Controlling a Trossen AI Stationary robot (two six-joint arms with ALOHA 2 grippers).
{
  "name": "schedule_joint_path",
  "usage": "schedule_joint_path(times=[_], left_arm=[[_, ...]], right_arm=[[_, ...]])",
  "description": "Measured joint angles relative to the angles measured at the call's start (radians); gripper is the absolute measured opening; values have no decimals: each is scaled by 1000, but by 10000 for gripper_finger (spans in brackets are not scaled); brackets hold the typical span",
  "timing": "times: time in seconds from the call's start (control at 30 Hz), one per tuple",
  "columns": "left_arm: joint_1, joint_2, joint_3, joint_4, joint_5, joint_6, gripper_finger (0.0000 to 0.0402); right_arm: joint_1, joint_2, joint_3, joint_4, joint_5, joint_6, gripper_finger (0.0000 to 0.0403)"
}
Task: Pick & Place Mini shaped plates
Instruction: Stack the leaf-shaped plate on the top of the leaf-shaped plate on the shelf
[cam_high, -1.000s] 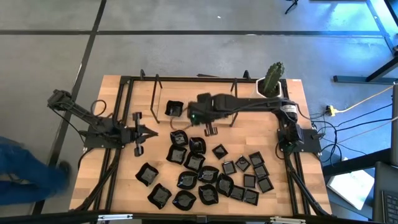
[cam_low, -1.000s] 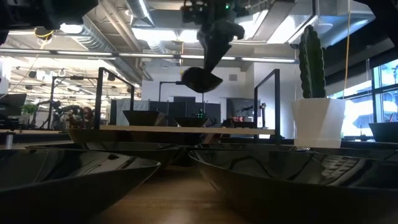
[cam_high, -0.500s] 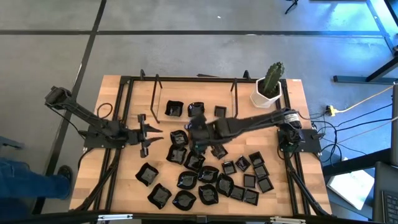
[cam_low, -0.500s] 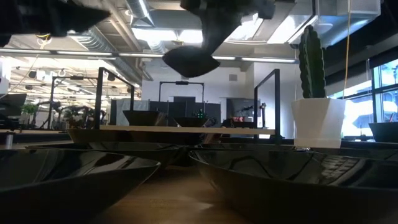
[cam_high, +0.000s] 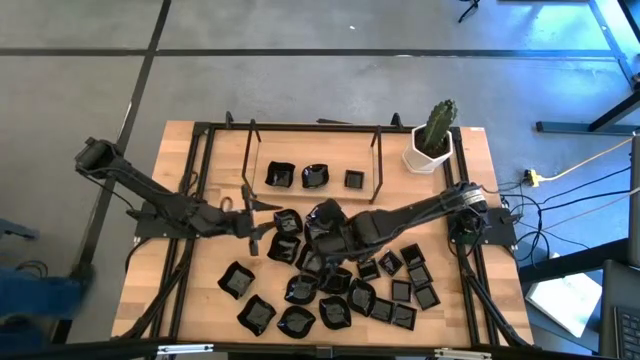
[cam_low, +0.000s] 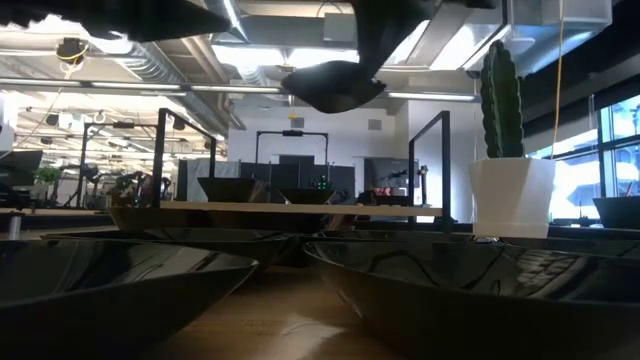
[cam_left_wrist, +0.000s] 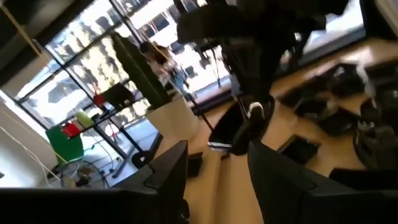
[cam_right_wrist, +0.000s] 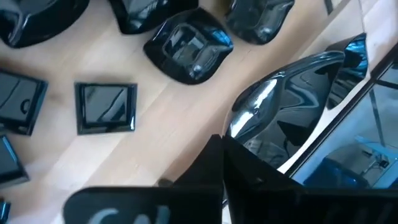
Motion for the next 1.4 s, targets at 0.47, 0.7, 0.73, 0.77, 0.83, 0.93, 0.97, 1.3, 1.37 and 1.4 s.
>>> schedule_joint_path(times=[0.47, 0.7, 0.73, 0.77, 0.83, 0.93, 0.97, 1.3, 1.37, 1.4], left_arm=[[30, 245, 314, -428, 118, -61, 176], [48, 334, 328, -425, 65, 53, 178], [48, 337, 327, -422, 37, 53, 178], [50, 338, 328, -419, 12, 48, 178], [53, 337, 327, -422, -7, 33, 178], [48, 313, 327, -461, 6, 23, 178], [41, 301, 327, -475, 11, 22, 178], [-17, 191, 327, -691, 17, -131, 174], [-24, 177, 327, -737, 17, -168, 173], [-28, 172, 327, -762, 17, -182, 173]], right_arm=[[54, 2, -253, 40, 272, -57, 0], [55, 1, -364, 122, 449, -141, 0], [51, 1, -368, 133, 469, -142, 0], [44, 1, -372, 152, 477, -143, 0], [24, 1, -382, 194, 475, -167, 0], [-10, 1, -394, 253, 474, -240, 0], [-21, 1, -394, 269, 459, -257, 0], [-171, 0, -394, 408, 370, -461, 0], [-194, 0, -394, 422, 383, -512, 0], [-205, 0, -394, 437, 386, -531, 0]])
